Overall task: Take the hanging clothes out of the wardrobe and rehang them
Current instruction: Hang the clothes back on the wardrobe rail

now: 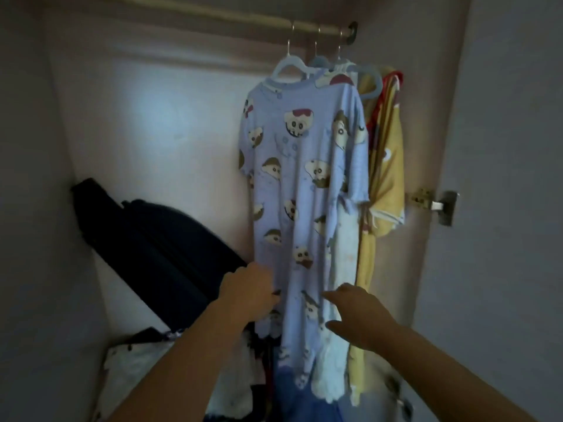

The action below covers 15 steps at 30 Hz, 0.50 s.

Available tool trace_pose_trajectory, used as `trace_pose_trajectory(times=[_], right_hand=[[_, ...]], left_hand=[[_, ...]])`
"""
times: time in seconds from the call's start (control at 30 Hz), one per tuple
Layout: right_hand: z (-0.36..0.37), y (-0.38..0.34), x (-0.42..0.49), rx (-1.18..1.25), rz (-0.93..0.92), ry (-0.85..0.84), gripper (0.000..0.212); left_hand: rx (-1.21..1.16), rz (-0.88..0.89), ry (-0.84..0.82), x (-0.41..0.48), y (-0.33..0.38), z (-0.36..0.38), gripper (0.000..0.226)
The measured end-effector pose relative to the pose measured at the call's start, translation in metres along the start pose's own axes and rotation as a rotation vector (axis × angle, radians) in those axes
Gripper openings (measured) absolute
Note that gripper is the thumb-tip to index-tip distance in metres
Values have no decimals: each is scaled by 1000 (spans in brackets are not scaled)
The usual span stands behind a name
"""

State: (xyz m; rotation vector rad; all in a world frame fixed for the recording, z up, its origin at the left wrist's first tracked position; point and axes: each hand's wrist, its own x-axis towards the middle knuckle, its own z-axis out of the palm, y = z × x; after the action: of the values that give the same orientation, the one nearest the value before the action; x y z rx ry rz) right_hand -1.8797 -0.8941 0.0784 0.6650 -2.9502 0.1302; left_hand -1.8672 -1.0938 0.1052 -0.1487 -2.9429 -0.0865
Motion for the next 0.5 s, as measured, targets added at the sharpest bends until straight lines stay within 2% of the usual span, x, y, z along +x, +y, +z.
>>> trace_pose_trajectory(times=[0.23, 0.5], right_hand=[[44, 15, -176, 97, 280, -68, 59], [47, 28, -390, 82, 684, -40, 59]], left_hand=[[-22, 186, -201, -105, 85, 76, 48], [-83, 527, -246, -221, 232, 93, 42]])
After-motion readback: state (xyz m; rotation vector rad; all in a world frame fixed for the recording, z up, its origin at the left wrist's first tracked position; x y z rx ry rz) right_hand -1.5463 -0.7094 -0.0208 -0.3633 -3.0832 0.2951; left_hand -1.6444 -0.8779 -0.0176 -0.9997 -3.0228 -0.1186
